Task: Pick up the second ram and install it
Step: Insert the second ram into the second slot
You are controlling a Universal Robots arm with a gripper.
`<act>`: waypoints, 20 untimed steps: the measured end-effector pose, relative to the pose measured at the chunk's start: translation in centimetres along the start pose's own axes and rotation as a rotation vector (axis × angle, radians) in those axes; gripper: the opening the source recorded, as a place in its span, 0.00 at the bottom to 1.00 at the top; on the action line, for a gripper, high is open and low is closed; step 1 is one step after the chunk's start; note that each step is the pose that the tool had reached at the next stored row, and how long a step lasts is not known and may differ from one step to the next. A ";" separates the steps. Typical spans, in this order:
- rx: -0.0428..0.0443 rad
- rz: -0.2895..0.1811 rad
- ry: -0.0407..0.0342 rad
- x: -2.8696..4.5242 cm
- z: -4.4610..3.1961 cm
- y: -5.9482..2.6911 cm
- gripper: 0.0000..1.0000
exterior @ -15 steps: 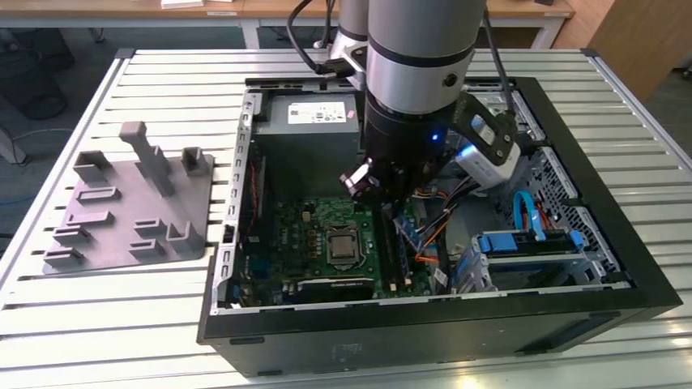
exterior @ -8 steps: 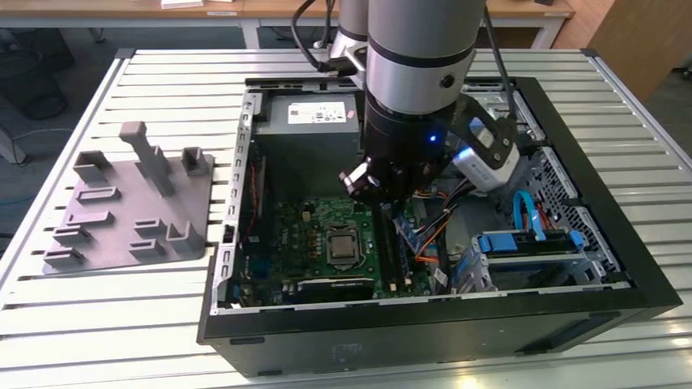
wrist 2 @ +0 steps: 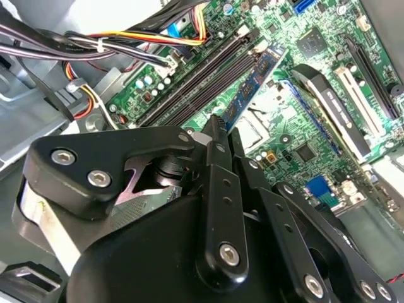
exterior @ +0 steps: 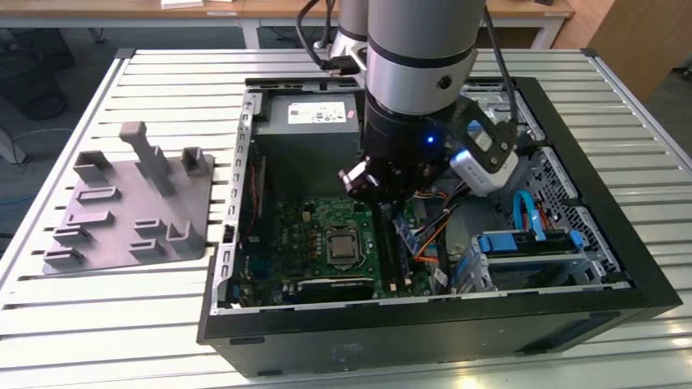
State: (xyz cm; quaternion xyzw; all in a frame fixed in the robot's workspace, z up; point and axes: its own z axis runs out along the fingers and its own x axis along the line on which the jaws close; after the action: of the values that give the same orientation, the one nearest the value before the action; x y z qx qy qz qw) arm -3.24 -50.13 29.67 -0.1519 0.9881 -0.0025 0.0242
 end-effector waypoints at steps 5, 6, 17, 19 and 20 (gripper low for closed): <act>0.0016 0.035 0.0004 0.00 0.03 0.00 0.14; 0.0020 0.042 0.0005 0.00 0.04 0.00 0.14; 0.0055 0.117 0.0014 0.01 0.10 0.00 0.14; 0.0062 0.131 0.0016 0.01 0.11 0.00 0.14; 0.0065 0.137 0.0017 0.01 0.12 0.00 0.14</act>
State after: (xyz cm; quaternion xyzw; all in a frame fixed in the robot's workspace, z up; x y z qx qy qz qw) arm -3.24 -50.13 29.55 -0.0837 0.9962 -0.0042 0.0240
